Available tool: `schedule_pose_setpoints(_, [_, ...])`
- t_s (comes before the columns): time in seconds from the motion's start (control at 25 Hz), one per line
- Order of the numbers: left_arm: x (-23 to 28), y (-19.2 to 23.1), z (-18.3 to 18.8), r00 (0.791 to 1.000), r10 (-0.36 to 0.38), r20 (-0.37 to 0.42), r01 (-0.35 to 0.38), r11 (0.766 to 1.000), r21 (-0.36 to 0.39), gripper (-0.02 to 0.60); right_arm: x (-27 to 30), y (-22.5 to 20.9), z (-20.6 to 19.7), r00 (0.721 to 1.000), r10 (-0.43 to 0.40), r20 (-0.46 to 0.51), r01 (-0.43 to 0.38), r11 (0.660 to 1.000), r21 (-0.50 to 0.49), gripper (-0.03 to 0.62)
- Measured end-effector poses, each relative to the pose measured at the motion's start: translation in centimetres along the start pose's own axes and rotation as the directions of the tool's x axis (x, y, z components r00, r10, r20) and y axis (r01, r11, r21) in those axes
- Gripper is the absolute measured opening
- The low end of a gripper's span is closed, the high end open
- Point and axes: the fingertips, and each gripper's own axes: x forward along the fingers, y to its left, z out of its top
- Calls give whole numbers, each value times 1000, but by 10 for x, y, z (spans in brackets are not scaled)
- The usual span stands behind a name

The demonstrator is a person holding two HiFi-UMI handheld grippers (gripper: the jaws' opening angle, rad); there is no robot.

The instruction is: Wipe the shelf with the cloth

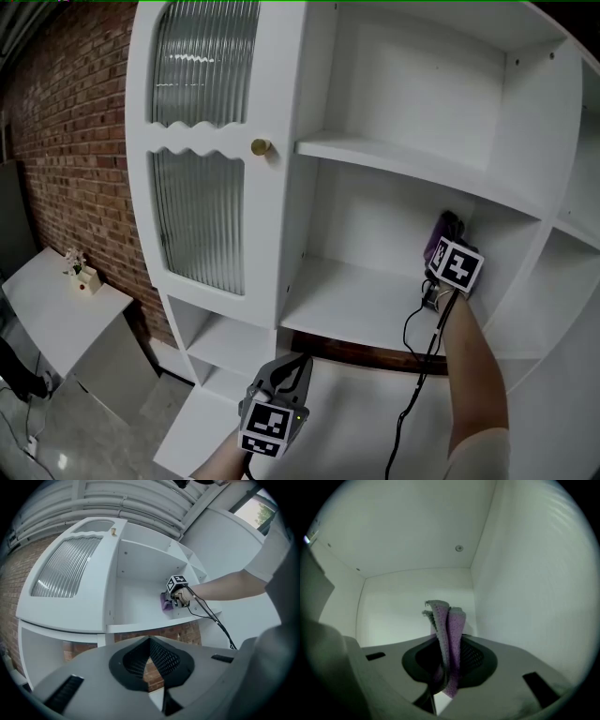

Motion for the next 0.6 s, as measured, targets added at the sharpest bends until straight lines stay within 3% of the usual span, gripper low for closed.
schedule_pose_setpoints(0.32, [-13, 20, 1, 1000, -8, 11, 8, 1000, -11, 14, -13, 59, -36, 992, 108, -62, -109, 994, -28, 79])
schedule_pose_setpoints(0.6, [-22, 45, -3, 1000, -14, 8, 14, 1000, -2, 14, -18, 161, -69, 952, 272, -138, -273, 962, 10, 80])
